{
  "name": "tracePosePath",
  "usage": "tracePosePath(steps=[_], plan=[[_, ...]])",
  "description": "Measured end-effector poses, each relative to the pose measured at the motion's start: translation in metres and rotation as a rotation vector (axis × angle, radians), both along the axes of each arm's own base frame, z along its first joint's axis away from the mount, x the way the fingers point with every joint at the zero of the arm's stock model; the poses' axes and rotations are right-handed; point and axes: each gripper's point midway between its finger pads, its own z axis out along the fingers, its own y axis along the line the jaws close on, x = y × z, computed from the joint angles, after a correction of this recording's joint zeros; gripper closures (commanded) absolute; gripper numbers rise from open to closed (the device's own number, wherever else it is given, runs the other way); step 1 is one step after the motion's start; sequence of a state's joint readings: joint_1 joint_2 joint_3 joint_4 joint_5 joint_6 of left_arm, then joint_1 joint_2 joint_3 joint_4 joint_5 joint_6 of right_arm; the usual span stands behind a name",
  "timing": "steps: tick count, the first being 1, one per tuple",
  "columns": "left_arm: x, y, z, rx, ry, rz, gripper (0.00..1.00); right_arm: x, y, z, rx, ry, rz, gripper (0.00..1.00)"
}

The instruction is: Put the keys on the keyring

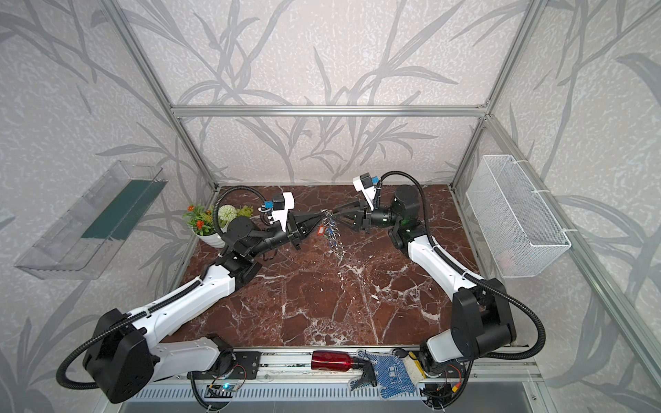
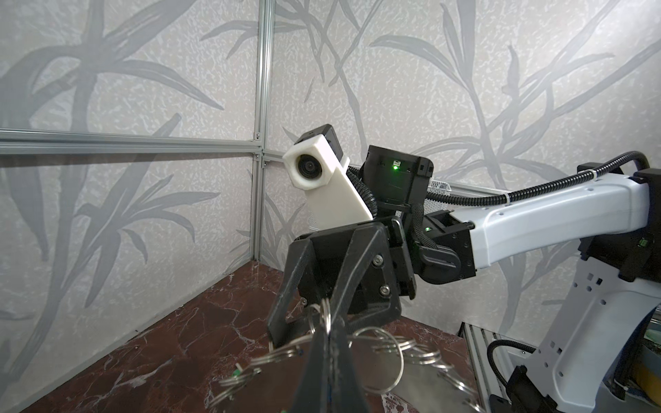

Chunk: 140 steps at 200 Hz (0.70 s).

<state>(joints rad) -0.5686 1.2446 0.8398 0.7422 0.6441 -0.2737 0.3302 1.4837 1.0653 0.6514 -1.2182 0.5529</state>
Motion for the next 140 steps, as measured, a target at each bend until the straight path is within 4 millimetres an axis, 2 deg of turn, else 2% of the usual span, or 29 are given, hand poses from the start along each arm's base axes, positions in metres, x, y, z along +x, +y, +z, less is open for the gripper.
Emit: tracePosePath(steps=[16, 41, 85, 101, 140], plan=[[0.002, 0.000, -0.002, 0.001, 0.005, 0.006, 1.00, 0.001, 0.001, 0.003, 0.015, 0.001, 0.011, 0.58], [0.005, -0.001, -0.003, 0.000, 0.009, 0.014, 1.00, 0.000, 0.001, 0.007, 0.033, 0.008, 0.030, 0.66], [0.007, 0.000, -0.004, -0.002, 0.011, 0.026, 1.00, -0.003, 0.001, 0.009, 0.041, 0.007, 0.050, 0.92], [0.008, 0.001, -0.003, -0.004, 0.012, 0.034, 1.00, -0.003, 0.001, 0.009, 0.041, 0.009, 0.051, 0.98], [0.011, 0.001, -0.006, -0.003, 0.024, 0.043, 1.00, -0.003, 0.001, 0.008, 0.037, 0.003, 0.049, 1.00]])
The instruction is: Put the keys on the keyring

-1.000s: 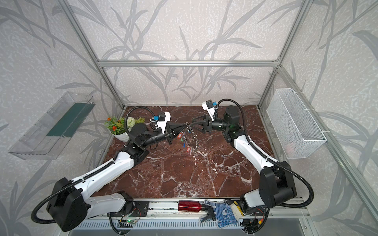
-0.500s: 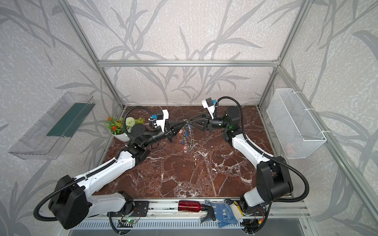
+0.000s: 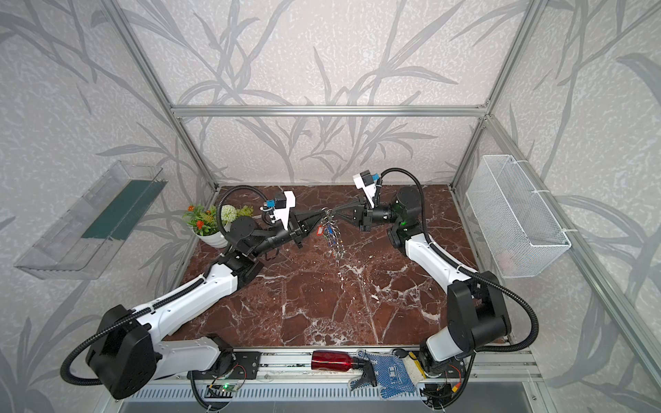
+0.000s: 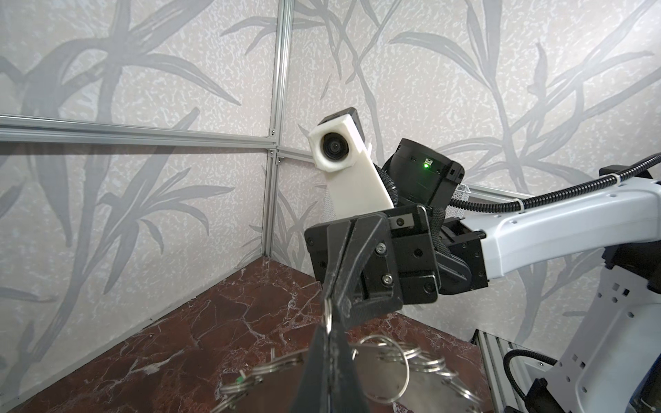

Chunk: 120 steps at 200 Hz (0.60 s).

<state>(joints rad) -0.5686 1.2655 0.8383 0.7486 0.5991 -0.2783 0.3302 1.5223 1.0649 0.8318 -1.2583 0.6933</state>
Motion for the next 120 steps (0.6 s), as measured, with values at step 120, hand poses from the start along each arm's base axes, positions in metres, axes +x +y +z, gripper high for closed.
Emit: tracePosePath(steps=[120], plan=[[0.005, -0.002, -0.003, -0.021, 0.032, 0.008, 1.00, 0.001, 0.003, -0.011, -0.026, 0.008, 0.001, 0.99]])
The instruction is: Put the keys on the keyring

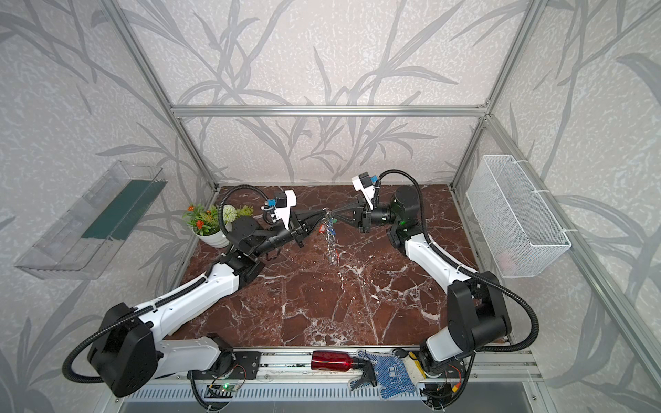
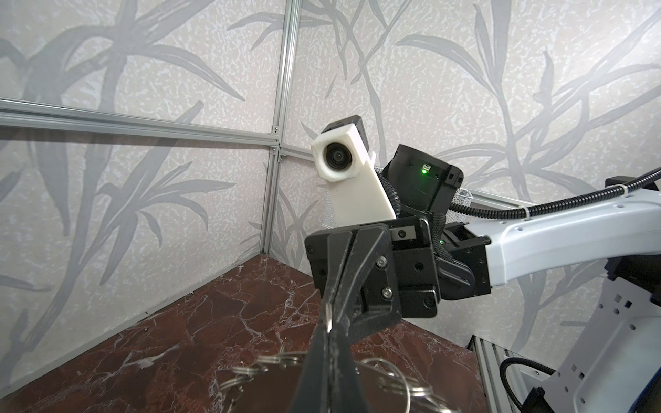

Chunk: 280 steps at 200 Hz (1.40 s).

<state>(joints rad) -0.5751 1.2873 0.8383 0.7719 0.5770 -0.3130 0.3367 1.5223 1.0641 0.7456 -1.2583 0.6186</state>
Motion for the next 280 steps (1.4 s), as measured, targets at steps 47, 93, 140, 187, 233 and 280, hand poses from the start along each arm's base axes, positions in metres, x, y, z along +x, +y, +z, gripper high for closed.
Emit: tracePosePath(steps=[47, 93, 140, 187, 233, 280], plan=[[0.007, -0.004, 0.000, -0.047, 0.013, -0.005, 1.00, 0.004, 0.000, -0.004, -0.008, 0.020, -0.009, 0.88], [0.006, -0.009, 0.001, -0.077, 0.022, -0.027, 1.00, 0.006, 0.003, -0.012, -0.019, 0.045, -0.007, 0.78], [0.007, -0.008, 0.003, -0.085, 0.020, -0.016, 1.00, 0.013, 0.003, -0.010, -0.019, 0.046, -0.028, 0.71], [0.009, -0.006, 0.002, -0.089, 0.025, 0.000, 1.00, 0.029, -0.015, -0.013, -0.020, 0.069, -0.115, 0.65], [0.008, -0.006, 0.002, -0.096, 0.039, -0.010, 1.00, 0.037, -0.038, -0.011, -0.033, 0.071, -0.236, 0.58], [0.001, -0.011, 0.000, -0.098, 0.065, -0.073, 1.00, 0.018, -0.025, 0.004, -0.040, 0.003, -0.205, 0.52]])
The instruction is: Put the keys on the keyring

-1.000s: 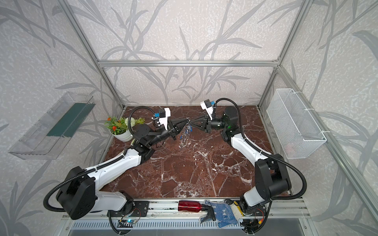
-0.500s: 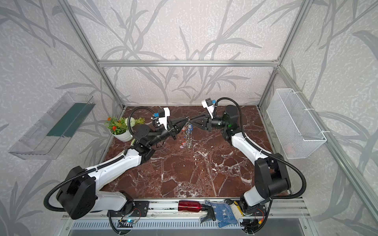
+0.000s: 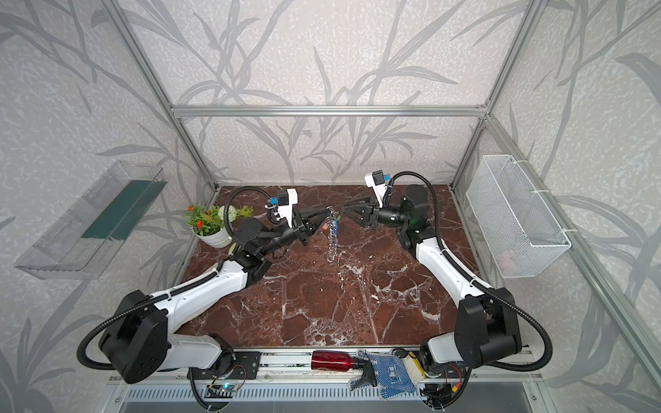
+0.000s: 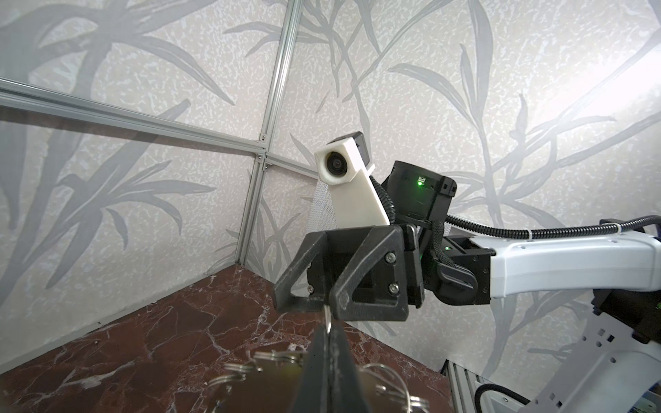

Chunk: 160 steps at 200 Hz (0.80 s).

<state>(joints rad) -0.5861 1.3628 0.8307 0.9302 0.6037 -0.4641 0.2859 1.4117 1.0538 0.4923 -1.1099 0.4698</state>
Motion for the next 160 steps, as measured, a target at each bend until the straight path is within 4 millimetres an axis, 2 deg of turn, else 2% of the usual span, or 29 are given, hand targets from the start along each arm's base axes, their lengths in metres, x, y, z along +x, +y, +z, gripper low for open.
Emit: tracePosePath(steps=[24, 116, 160], plan=[[-0.001, 0.000, 0.001, -0.008, 0.007, -0.019, 1.00, -0.009, 0.005, 0.003, -0.006, -0.023, 0.019, 0.51], [0.000, -0.002, -0.003, -0.050, 0.045, -0.095, 1.00, -0.010, 0.005, 0.009, 0.005, -0.012, 0.028, 0.48], [-0.003, -0.001, 0.002, -0.066, 0.036, -0.117, 1.00, -0.015, 0.008, 0.010, 0.010, -0.013, 0.050, 0.56]])
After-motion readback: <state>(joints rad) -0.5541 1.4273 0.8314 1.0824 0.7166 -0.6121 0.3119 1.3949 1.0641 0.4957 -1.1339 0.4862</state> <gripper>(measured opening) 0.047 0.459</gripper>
